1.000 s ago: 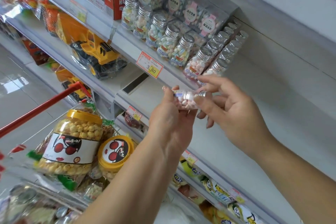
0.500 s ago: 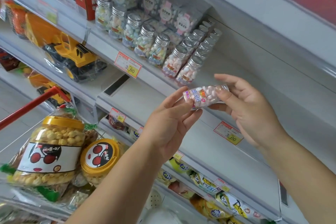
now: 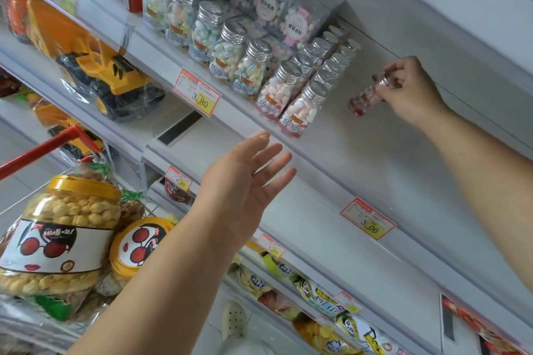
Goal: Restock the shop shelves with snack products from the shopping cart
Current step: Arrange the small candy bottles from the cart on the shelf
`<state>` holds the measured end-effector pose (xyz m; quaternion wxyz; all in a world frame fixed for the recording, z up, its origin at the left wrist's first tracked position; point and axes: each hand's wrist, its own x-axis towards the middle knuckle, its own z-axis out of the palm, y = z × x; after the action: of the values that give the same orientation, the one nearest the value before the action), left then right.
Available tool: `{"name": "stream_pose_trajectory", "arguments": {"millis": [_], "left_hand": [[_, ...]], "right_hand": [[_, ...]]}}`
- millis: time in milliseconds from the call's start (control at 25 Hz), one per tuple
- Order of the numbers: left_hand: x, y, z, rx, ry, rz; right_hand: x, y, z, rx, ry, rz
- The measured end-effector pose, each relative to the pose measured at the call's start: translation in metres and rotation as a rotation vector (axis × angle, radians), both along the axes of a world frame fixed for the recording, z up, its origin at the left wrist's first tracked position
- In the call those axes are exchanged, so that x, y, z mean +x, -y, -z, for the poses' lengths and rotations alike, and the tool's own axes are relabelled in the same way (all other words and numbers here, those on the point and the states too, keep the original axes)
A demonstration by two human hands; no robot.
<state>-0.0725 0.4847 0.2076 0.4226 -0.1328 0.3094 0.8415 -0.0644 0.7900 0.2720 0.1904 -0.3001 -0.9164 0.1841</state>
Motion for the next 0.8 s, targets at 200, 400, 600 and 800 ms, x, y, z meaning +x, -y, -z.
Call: {"name": "stream_pose_trajectory", "arguments": {"millis": [200, 400, 600, 800], "left_hand": [[-0.005, -0.003, -0.001, -0.003, 0.001, -0.011], [-0.012, -0.006, -0.006, -0.007, -0.020, -0.028], [-0.016, -0.007, 0.002, 0.001, -0.015, -0.038], [-0.018, -0.008, 0.006, 0.007, -0.011, -0.038]], "right_hand": [[-0.016, -0.018, 0.025, -0.368, -0.220, 0.185], [-0.035, -0.028, 0.043, -0.503, -0.339, 0.233], [-0.066, -0.033, 0.027, -0.674, -0.437, 0.184], [-0.079, -0.031, 0.018, -0.929, -0.523, 0.226]]}}
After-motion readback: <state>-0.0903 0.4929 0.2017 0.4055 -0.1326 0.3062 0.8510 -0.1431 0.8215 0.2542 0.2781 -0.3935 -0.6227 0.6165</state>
